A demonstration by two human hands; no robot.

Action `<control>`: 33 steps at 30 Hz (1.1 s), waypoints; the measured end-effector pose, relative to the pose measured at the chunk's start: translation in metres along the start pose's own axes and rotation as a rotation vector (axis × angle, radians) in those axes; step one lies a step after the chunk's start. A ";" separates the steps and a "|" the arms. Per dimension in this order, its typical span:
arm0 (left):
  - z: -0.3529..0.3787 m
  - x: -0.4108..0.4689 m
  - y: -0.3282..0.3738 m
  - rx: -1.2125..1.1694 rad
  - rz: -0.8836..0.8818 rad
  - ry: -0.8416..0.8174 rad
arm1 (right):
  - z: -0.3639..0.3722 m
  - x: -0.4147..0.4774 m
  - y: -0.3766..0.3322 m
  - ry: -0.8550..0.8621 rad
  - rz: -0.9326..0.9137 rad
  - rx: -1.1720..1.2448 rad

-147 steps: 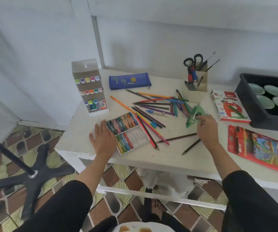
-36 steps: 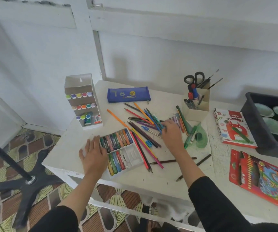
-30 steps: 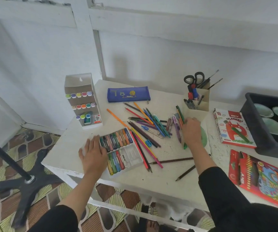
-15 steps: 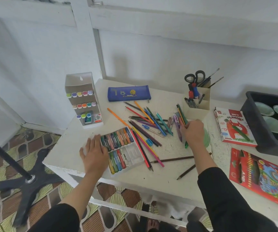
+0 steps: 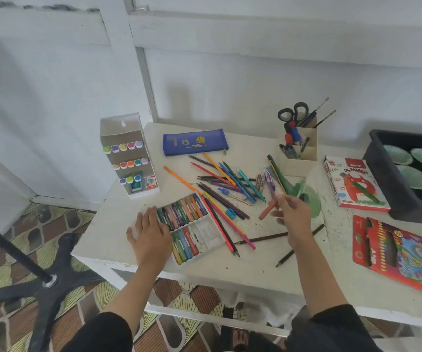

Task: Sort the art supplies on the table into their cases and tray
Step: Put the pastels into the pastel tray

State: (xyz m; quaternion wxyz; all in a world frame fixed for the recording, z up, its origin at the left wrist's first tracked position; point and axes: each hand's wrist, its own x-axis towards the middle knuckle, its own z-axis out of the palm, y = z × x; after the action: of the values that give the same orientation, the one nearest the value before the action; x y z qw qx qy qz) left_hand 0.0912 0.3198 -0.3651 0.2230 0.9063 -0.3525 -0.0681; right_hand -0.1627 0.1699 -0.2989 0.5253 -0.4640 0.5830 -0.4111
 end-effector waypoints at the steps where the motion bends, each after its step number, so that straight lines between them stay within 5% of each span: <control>1: 0.000 0.000 0.001 -0.002 0.002 -0.001 | 0.007 -0.009 0.003 -0.040 0.001 -0.009; 7: -0.002 -0.001 0.002 -0.012 0.013 -0.014 | 0.060 -0.055 0.014 -0.338 -0.060 0.016; 12: -0.003 -0.002 0.002 -0.015 0.020 -0.019 | 0.088 -0.069 0.025 -0.518 -0.173 -0.204; 23: -0.001 -0.001 0.000 -0.031 0.014 -0.030 | 0.105 -0.069 0.038 -0.484 -0.526 -0.699; 26: -0.001 0.000 0.000 -0.026 0.015 -0.039 | 0.109 -0.068 0.045 -0.441 -0.552 -0.863; 33: -0.001 -0.001 -0.001 -0.030 0.023 -0.045 | 0.110 -0.064 0.042 -0.433 -0.482 -0.832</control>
State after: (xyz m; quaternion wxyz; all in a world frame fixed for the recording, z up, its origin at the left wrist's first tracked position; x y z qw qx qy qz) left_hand 0.0914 0.3210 -0.3649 0.2292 0.8970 -0.3668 -0.0911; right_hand -0.0566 0.2432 -0.3368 0.2956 -0.8284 0.4519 -0.1488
